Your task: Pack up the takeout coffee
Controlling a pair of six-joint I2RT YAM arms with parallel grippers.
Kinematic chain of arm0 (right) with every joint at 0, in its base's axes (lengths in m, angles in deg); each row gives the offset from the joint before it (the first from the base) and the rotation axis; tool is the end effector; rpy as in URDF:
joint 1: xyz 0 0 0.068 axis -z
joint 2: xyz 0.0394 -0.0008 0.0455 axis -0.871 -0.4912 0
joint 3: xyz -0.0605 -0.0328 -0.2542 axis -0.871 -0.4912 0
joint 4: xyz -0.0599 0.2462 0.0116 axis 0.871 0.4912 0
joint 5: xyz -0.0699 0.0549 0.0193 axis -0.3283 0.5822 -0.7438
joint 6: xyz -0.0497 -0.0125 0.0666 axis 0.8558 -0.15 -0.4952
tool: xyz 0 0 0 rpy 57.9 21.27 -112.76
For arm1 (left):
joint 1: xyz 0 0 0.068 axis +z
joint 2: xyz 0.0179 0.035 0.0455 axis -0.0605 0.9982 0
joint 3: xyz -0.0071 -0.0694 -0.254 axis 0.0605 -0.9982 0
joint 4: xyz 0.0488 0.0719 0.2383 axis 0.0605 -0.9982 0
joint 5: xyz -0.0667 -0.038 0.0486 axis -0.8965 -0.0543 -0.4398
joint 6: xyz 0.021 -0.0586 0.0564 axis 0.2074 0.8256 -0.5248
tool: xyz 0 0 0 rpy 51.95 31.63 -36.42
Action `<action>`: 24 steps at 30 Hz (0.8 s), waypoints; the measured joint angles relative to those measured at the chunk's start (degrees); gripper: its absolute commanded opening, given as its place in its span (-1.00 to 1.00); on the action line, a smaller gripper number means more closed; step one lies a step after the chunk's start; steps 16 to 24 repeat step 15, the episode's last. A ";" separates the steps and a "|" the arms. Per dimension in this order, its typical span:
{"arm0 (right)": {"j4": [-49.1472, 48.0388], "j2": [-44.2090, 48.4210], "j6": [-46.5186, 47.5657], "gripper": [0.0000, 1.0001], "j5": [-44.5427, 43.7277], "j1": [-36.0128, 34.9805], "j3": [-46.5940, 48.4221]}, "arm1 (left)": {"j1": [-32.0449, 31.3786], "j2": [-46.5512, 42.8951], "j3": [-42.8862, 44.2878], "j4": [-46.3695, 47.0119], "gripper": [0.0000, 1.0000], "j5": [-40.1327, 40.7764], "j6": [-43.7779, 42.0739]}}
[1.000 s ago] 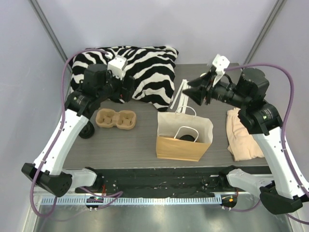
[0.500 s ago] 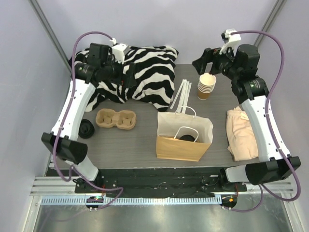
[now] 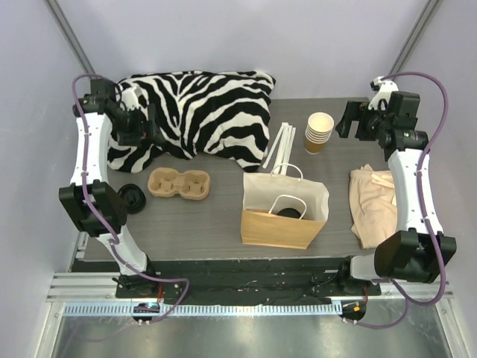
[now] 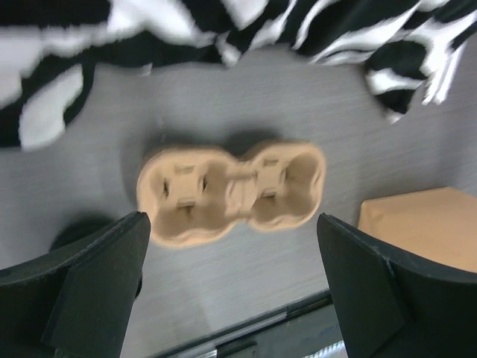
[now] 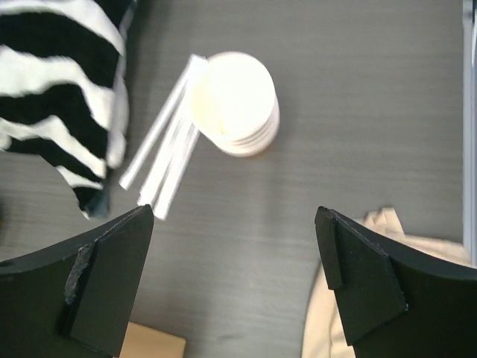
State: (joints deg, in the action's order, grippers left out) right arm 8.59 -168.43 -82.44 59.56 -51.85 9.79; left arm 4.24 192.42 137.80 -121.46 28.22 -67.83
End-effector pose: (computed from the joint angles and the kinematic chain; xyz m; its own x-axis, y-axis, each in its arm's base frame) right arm 0.3271 -0.0280 0.3705 -0.4795 0.0547 -0.8758 -0.1221 0.9842 0.1283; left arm 0.3817 0.0190 0.3326 -0.8601 -0.1371 -0.4913 0.0773 0.9170 -0.3913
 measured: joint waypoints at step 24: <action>9.01 10.86 3.10 0.99 -0.13 2.40 -12.85 | 1.44 -20.20 -24.55 2.62 0.99 6.62 -2.19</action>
